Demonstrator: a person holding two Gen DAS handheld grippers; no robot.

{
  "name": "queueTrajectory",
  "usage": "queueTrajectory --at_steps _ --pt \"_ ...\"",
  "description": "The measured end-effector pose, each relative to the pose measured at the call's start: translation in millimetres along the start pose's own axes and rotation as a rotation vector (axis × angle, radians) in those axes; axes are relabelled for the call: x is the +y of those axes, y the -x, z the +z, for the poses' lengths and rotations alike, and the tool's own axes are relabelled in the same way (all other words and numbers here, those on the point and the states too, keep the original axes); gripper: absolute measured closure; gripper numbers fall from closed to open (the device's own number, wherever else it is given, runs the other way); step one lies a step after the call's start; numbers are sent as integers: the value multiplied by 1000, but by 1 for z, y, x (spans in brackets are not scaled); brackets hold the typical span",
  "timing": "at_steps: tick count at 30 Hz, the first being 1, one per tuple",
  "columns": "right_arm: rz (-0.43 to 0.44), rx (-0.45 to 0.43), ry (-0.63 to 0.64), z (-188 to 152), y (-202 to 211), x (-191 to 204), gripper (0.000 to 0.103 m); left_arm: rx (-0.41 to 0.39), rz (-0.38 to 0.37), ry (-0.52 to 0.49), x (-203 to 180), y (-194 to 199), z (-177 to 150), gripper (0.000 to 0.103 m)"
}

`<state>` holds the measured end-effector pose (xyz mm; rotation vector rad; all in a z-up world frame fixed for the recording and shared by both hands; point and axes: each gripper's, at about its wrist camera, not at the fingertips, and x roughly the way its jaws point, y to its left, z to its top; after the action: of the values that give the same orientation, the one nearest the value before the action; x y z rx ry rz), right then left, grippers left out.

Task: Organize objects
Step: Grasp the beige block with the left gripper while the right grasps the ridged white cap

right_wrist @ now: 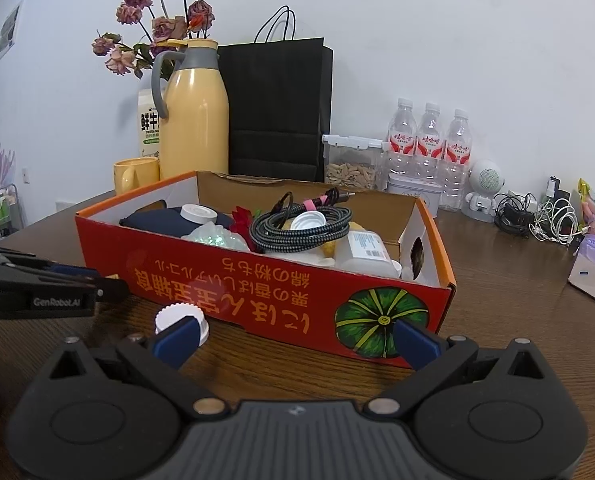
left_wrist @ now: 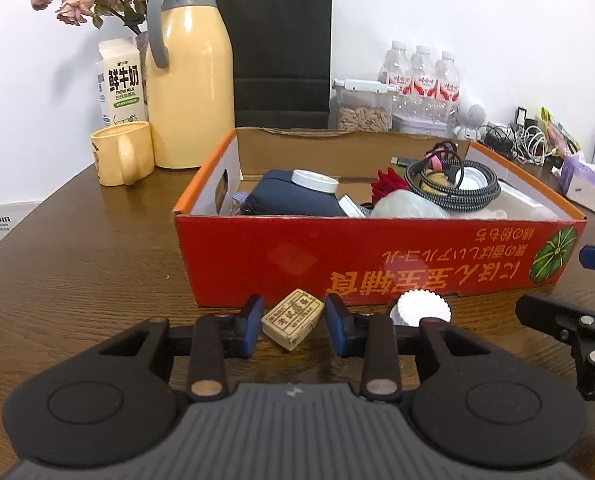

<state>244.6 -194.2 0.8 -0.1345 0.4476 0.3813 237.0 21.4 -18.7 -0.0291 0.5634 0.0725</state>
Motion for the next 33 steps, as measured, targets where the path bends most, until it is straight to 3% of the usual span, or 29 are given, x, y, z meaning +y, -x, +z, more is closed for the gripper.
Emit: queueTrajectory --at_steps 14,26,29,32,33 --pt "3 11 16 0 0 4 0 -56 23 19 29 16 -4 68" --pt "113 86 -1 7 -18 34 1 -79 42 62 58 21 -4 68" --pt "136 111 -10 10 -27 43 8 -84 39 62 58 22 -4 68" --pt "153 144 -26 13 -37 52 22 -84 35 68 59 22 -4 68" --pt "153 155 -30 13 -40 55 31 -84 33 69 59 22 -4 68"
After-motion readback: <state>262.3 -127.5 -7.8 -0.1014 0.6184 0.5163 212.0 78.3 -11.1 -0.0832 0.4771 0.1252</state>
